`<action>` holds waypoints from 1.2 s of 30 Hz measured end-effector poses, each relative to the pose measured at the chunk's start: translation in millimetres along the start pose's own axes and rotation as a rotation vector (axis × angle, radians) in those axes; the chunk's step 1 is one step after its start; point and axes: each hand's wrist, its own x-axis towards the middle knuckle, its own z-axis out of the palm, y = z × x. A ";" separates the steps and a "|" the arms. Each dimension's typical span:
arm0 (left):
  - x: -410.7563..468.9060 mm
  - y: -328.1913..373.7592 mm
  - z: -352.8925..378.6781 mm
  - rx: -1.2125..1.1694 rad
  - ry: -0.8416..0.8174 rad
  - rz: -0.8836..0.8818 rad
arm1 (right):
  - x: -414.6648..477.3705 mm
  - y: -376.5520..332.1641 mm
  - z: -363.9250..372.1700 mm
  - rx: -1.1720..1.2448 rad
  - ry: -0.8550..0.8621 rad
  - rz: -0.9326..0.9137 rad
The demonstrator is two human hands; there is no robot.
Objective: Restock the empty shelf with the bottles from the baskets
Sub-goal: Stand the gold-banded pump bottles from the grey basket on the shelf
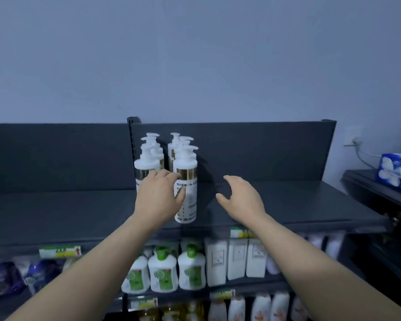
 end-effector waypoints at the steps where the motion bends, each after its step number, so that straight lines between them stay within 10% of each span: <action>1: -10.4 8.6 3.0 -0.008 -0.022 0.002 | -12.4 8.8 -0.6 -0.004 -0.007 0.008; 18: -238.7 85.4 134.2 -0.057 -0.582 -0.002 | -267.2 155.5 93.7 0.064 -0.340 0.285; 36: -472.4 10.0 418.4 -0.179 -1.157 -0.200 | -450.9 255.1 368.2 0.193 -0.608 0.906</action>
